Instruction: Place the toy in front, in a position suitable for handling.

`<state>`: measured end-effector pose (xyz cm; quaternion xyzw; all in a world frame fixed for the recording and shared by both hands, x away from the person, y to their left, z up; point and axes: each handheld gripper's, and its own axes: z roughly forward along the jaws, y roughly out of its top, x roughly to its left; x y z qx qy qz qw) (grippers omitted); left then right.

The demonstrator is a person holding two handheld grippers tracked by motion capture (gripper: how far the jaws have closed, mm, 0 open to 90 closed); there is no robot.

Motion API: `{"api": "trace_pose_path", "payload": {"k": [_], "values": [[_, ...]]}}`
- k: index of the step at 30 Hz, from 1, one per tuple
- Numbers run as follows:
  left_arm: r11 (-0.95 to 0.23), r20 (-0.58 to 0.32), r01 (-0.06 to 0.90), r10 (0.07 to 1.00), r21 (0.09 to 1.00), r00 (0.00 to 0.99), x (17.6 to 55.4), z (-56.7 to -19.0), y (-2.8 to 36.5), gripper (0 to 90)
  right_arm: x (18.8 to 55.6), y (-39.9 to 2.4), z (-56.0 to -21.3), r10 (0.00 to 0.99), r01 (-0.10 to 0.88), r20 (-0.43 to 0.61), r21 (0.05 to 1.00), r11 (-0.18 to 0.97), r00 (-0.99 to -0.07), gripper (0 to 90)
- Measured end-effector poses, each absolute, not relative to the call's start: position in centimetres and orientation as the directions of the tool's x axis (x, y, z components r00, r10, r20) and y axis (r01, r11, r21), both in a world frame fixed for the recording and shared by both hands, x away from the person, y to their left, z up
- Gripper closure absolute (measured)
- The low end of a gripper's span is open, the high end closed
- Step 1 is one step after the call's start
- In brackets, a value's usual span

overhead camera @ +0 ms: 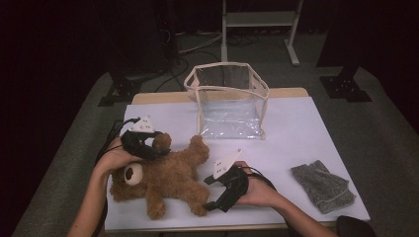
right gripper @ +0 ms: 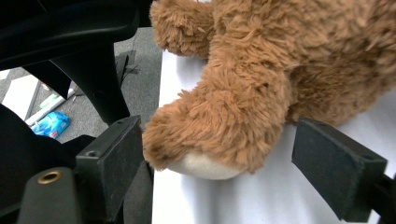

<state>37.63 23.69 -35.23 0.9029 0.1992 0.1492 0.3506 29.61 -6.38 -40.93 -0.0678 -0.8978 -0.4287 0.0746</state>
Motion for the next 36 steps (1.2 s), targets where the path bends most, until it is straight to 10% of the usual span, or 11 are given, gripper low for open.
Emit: {"api": "trace_pose_path", "payload": {"k": [13,24,36], "values": [[-0.675,0.134,0.260,0.473,0.690,0.871,37.1,-35.8,23.8,66.1,29.8,-4.1,-43.3,0.068,0.218,0.236,0.702,0.678,-0.969,27.2],[-0.656,0.137,0.234,0.462,0.717,0.876,36.3,-34.8,23.8,69.6,29.9,-4.1,-43.3,0.073,0.229,0.246,0.694,0.682,-0.966,59.2],[-0.627,0.156,0.183,0.447,0.757,0.881,34.8,-32.2,23.1,70.3,29.5,-5.7,-40.6,0.013,0.202,0.257,0.728,0.656,-0.966,66.7]]}}
